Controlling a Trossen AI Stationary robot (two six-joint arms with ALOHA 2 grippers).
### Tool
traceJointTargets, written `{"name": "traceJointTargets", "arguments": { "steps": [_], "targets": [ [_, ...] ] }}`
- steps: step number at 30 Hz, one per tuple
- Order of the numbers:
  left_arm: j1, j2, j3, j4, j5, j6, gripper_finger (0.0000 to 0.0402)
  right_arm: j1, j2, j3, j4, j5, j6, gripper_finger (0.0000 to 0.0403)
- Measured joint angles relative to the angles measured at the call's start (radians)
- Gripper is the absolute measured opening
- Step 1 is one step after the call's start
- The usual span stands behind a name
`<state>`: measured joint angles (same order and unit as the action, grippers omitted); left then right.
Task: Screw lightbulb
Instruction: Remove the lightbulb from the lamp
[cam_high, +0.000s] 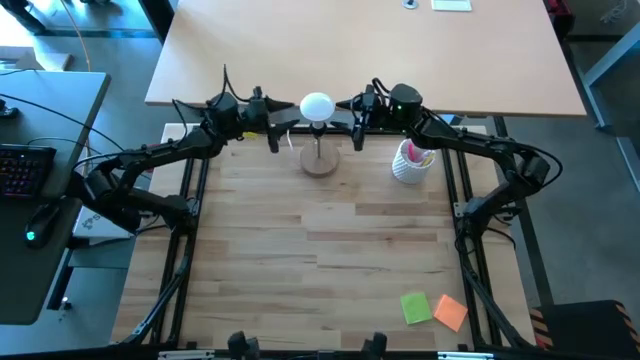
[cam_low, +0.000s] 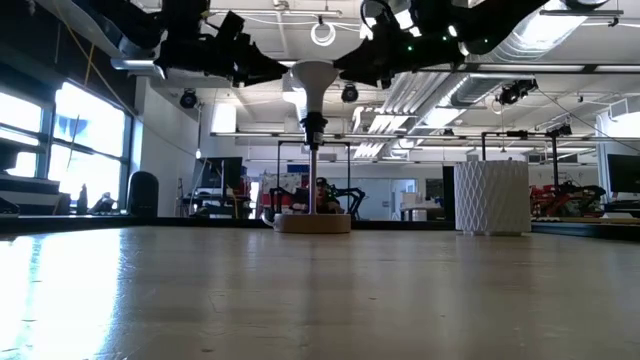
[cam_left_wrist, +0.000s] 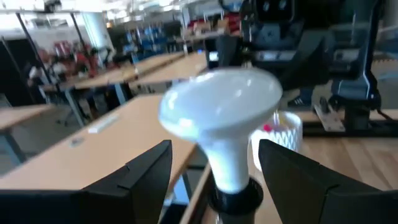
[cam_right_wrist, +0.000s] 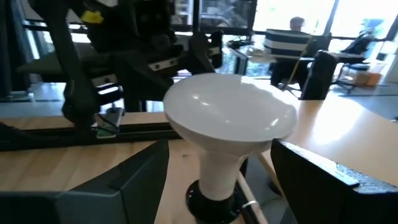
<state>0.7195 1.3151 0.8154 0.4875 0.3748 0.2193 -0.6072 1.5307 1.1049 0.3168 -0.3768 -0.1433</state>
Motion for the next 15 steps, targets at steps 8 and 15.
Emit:
{"name": "traceJointTargets", "arguments": {
  "steps": [8, 15],
  "targets": [
    [-0.008, 0.034, 0.000, 0.087, 0.005, 0.000, 0.0235, 0.005, 0.003, 0.000, 0.022, 0.038, -0.014, 0.0279],
    [-0.016, 0.077, -0.001, 0.156, 0.006, -0.011, 0.0235, 0.005, 0.003, 0.000, 0.017, 0.038, -0.014, 0.0279]
  ]
}}
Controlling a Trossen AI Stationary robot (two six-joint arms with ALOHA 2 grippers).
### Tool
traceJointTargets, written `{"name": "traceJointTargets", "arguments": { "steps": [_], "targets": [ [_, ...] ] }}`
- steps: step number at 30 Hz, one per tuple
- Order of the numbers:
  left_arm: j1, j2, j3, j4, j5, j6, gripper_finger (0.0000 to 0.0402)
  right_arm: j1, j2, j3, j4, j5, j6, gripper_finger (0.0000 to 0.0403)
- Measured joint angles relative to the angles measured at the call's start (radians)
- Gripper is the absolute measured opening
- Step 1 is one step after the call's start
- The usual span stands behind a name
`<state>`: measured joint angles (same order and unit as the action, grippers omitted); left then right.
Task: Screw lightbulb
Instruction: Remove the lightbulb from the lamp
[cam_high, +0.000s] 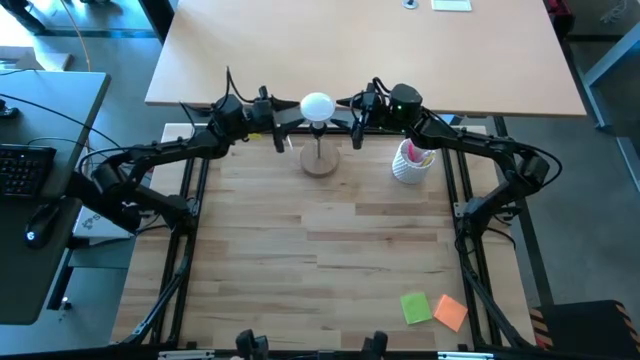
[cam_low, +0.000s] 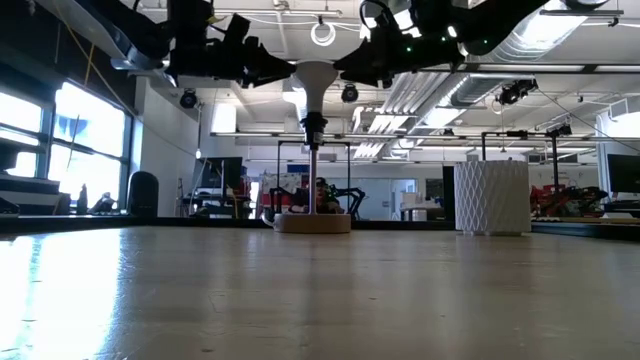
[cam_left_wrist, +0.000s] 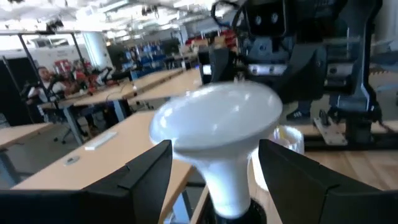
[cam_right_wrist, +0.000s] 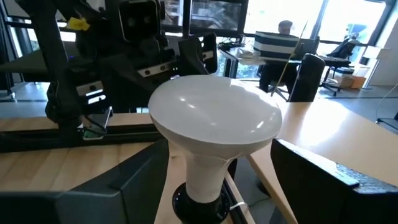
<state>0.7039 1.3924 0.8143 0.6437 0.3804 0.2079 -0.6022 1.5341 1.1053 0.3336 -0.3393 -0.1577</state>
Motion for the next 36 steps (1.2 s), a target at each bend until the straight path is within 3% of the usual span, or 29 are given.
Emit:
{"name": "traceJointTargets", "arguments": {
  "steps": [36],
  "targets": [
    [-0.113, 0.007, 0.000, 0.019, -0.001, -0.022, 0.0235, -0.071, 0.000, 0.000, 0.007, -0.001, 0.045, 0.0279]
  ]
}}
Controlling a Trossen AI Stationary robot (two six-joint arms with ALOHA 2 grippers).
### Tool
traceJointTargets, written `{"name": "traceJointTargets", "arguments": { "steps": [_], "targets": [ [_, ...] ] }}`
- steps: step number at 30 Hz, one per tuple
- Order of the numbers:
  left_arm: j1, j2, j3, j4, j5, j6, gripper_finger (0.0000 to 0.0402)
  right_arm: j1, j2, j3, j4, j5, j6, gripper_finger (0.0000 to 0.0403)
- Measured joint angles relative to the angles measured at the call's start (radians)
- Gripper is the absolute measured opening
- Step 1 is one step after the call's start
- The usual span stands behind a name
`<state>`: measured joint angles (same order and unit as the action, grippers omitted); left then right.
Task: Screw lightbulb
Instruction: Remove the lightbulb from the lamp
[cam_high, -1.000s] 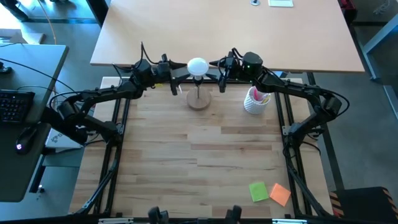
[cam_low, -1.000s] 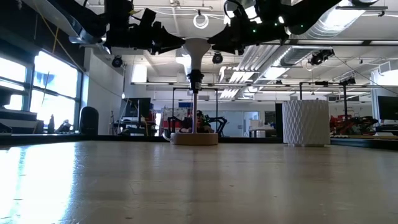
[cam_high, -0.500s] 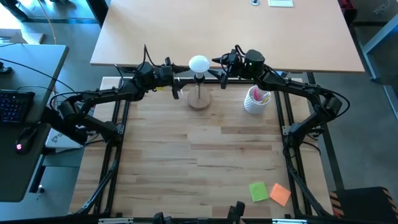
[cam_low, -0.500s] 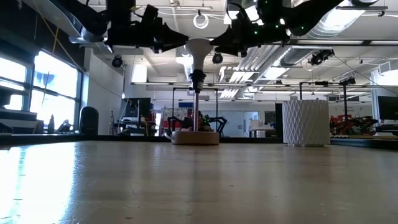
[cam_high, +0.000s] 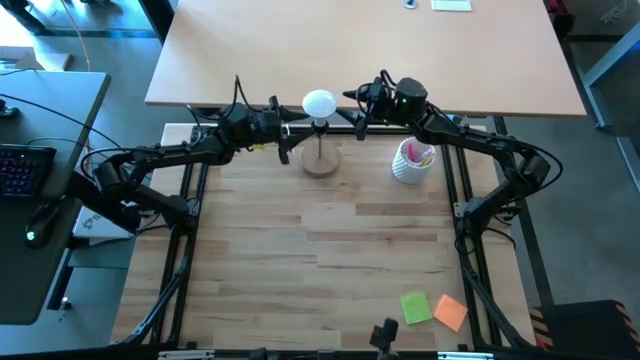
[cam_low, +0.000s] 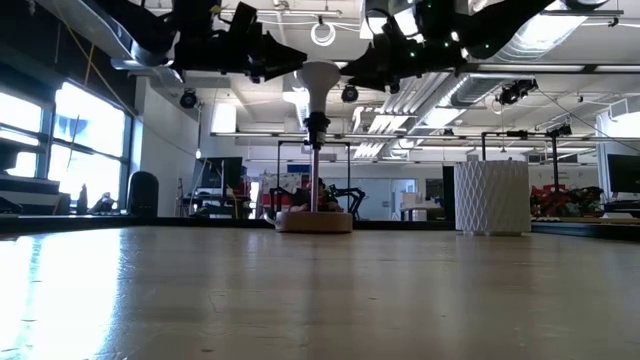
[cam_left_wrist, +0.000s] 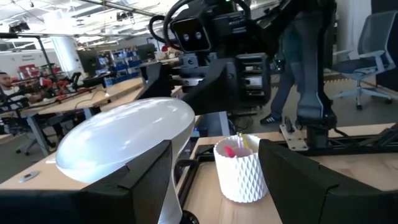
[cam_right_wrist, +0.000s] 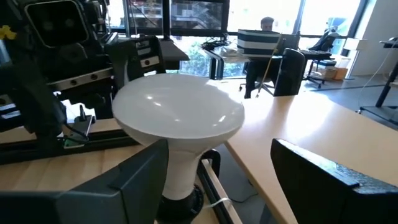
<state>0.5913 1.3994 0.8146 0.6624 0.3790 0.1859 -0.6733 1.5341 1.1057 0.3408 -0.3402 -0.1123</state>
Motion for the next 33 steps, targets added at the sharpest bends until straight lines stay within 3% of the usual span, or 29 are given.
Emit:
{"name": "traceJointTargets", "arguments": {
  "steps": [8, 14, 27, 33],
  "targets": [
    [-0.008, -0.018, 0.000, -0.080, -0.009, 0.003, 0.0235, -0.030, -0.002, 0.000, -0.043, -0.001, 0.000, 0.0279],
    [0.036, -0.055, 0.000, -0.215, -0.078, 0.045, 0.0235, -0.026, -0.003, 0.000, -0.072, -0.079, -0.042, 0.0279],
    [0.104, -0.056, 0.000, -0.108, -0.070, 0.052, 0.0235, 0.054, -0.004, 0.000, 0.016, -0.060, 0.018, 0.0279],
    [0.104, -0.056, 0.000, -0.084, -0.067, 0.052, 0.0235, 0.060, -0.003, 0.000, 0.023, 0.017, 0.019, 0.0279]
  ]
}}
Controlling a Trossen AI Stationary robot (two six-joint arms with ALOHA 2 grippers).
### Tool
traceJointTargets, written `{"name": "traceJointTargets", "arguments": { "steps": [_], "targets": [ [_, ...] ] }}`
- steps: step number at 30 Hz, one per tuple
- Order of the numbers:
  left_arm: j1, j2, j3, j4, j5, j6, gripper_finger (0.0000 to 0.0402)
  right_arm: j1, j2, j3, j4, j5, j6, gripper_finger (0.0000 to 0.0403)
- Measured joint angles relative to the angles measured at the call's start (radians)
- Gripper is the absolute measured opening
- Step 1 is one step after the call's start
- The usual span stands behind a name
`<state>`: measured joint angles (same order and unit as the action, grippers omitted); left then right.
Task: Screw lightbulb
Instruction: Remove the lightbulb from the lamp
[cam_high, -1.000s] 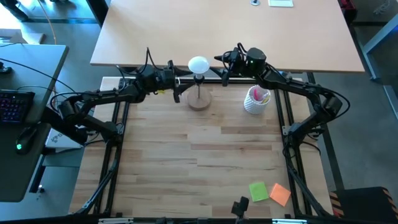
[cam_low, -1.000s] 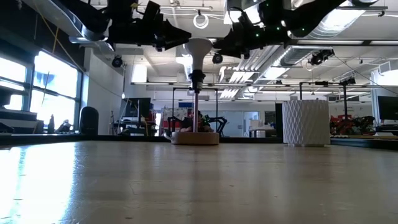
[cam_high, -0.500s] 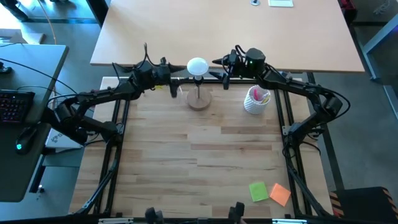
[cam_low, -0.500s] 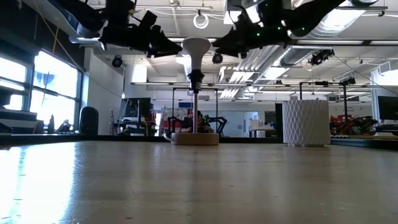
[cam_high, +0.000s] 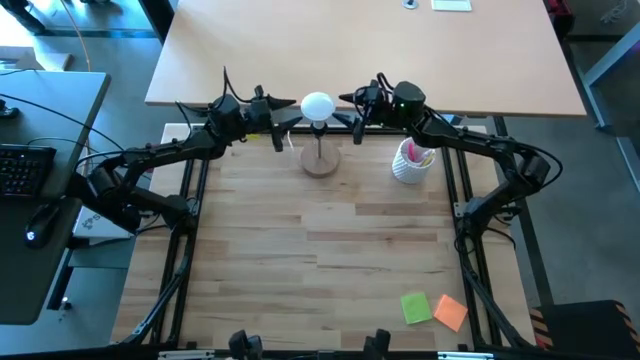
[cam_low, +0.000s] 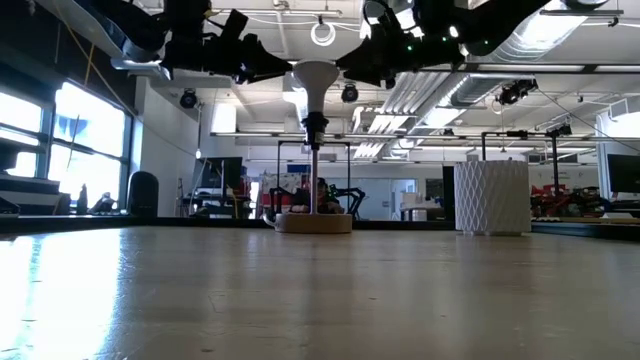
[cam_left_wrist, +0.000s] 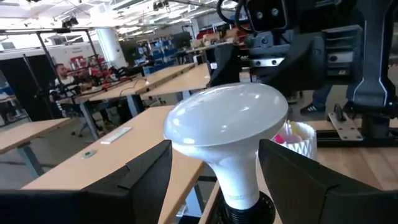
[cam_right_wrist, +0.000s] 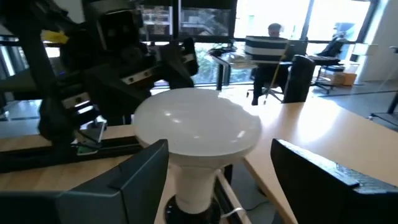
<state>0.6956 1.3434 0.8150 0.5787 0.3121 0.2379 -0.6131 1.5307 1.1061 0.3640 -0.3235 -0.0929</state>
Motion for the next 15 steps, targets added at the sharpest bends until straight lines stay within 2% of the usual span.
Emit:
{"name": "traceJointTargets", "arguments": {
  "steps": [15],
  "targets": [
    [-0.019, 0.075, 0.000, 0.102, 0.057, -0.078, 0.0235, -0.018, 0.001, 0.000, -0.004, 0.007, -0.001, 0.0279]
  ]
}}
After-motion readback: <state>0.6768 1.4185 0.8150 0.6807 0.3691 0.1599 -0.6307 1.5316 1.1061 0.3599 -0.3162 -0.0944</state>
